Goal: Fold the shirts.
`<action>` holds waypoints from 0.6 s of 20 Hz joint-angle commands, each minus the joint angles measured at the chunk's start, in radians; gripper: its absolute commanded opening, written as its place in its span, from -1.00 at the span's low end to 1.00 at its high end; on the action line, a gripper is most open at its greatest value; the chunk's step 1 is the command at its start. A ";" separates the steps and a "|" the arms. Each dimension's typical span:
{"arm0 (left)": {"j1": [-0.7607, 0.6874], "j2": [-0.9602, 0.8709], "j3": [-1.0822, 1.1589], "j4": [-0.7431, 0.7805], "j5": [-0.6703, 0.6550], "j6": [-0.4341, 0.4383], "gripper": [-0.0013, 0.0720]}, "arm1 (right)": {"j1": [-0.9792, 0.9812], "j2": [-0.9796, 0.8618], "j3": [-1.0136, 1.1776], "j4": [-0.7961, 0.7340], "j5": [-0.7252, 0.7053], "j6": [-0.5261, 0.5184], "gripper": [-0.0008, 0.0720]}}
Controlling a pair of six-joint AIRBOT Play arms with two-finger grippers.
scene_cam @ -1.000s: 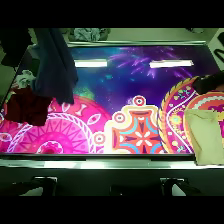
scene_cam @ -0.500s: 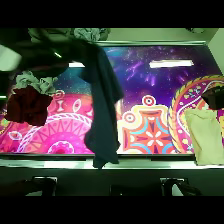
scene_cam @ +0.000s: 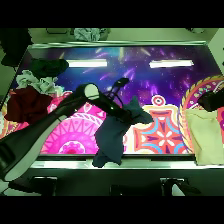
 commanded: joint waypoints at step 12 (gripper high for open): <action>0.236 0.388 -0.959 -0.186 0.198 -0.063 0.74 | 0.001 -0.332 -0.425 0.385 -0.137 -0.154 0.95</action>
